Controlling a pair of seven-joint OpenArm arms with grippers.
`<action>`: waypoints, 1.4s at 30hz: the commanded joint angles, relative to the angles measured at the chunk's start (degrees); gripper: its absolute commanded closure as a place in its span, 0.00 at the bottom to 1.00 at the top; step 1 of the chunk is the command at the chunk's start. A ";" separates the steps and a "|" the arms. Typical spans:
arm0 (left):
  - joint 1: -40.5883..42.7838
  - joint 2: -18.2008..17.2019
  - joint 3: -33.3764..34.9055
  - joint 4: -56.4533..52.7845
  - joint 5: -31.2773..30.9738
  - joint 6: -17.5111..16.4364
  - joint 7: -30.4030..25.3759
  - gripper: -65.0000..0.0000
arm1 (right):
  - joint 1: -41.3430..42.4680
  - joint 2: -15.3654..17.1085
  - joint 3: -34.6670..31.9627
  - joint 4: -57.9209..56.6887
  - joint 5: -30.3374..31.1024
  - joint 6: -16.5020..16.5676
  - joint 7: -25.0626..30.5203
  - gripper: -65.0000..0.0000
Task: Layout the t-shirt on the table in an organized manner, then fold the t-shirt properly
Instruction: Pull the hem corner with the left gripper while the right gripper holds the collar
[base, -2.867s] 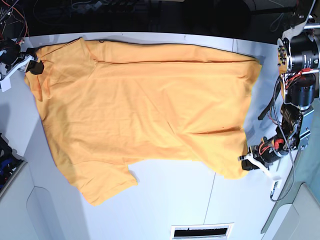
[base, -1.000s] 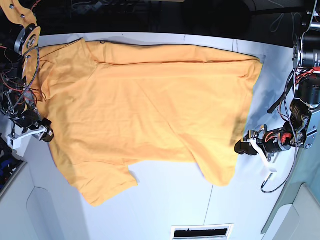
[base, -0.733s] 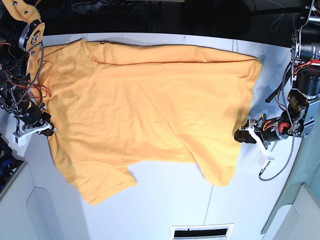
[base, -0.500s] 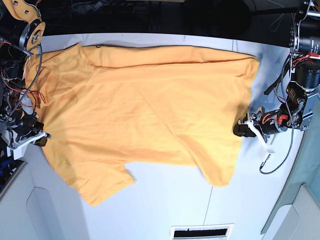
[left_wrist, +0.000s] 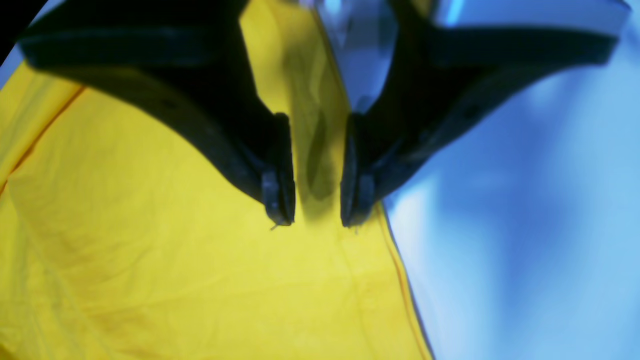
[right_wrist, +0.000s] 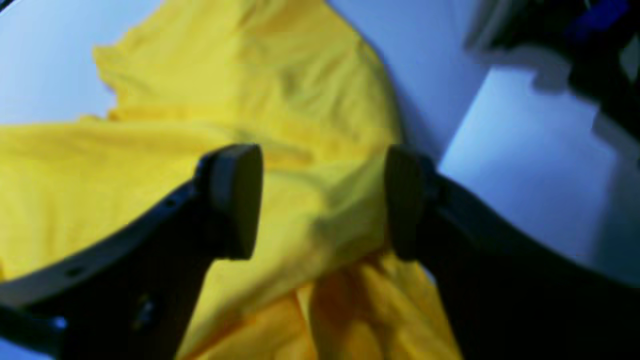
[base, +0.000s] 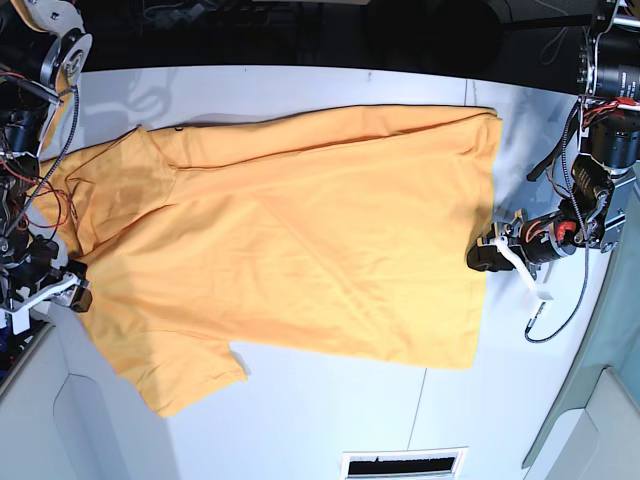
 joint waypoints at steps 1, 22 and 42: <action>-0.66 -0.79 -0.09 0.48 1.16 0.00 0.96 0.73 | 0.59 1.09 0.02 0.92 0.66 -0.28 1.81 0.41; 0.85 -0.76 -0.09 0.48 0.92 -1.35 2.64 0.73 | -8.04 1.07 0.44 -2.56 -5.70 -14.67 10.27 0.41; 2.27 -1.11 -0.09 0.48 2.47 -1.35 5.22 0.73 | -11.37 2.34 3.61 -4.81 -3.98 -14.14 5.77 1.00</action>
